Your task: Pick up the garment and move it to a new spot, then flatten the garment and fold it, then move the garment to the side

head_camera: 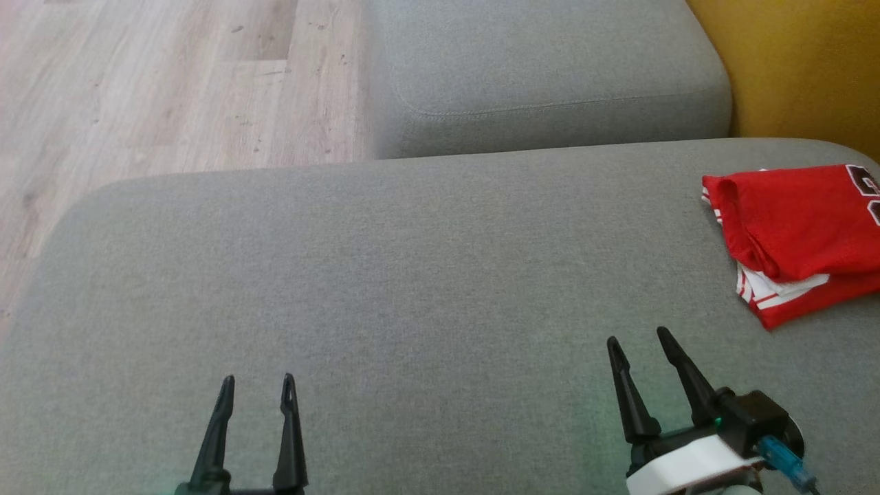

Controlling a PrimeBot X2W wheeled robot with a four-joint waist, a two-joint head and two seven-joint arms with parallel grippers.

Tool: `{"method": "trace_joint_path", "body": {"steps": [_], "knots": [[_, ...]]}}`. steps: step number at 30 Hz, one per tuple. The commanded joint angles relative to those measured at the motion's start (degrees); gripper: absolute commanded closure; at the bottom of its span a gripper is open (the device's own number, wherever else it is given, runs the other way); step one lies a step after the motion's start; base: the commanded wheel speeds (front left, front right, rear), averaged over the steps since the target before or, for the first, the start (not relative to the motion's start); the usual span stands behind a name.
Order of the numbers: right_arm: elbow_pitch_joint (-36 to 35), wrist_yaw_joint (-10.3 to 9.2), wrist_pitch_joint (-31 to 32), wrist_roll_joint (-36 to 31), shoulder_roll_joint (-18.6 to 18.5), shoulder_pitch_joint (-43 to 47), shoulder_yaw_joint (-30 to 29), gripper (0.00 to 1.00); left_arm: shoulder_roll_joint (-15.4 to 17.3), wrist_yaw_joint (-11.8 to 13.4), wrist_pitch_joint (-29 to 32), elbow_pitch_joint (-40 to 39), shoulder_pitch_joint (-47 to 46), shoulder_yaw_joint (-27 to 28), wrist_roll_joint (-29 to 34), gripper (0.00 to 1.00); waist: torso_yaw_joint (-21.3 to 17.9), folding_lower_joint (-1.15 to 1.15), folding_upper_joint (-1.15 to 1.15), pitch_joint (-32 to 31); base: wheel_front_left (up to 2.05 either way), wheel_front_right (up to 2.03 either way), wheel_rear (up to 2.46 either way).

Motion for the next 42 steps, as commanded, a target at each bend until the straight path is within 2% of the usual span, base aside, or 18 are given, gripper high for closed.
{"method": "trace_joint_path", "body": {"steps": [1,9,10,14,42], "knots": [[-2.1,-0.04,-0.6,-0.4,0.3,-1.3,0.9,0.0,-0.3,0.4,-0.1,-1.4,-1.7,2.3,-0.3,0.0,-0.2,0.01,0.0,-0.1,0.0,0.0,0.0],[-2.1,-0.04,-0.6,-0.5,0.5,-1.5,0.7,0.0,-0.4,1.2,-0.1,-0.7,-1.8,2.1,-0.3,0.0,-1.0,0.01,0.0,0.0,0.0,0.0,0.0],[0.2,0.0,0.0,-0.1,0.5,0.0,-0.3,1.0,0.0,1.0,0.0,1.1,0.2,0.0,0.0,1.0,-1.1,0.01,0.0,0.0,0.0,0.0,0.0],[3.8,0.0,0.2,0.0,0.5,1.3,0.0,1.0,0.0,1.0,0.2,4.8,1.3,-0.4,-0.1,1.0,-1.1,0.01,0.0,0.0,0.0,0.0,0.0],[3.0,-0.01,3.6,19.1,-0.5,-1.2,-2.4,1.0,1.0,-2.0,3.6,6.4,-3.0,1.9,-19.7,1.0,-1.2,0.01,0.0,0.9,0.0,0.0,0.0]]}}
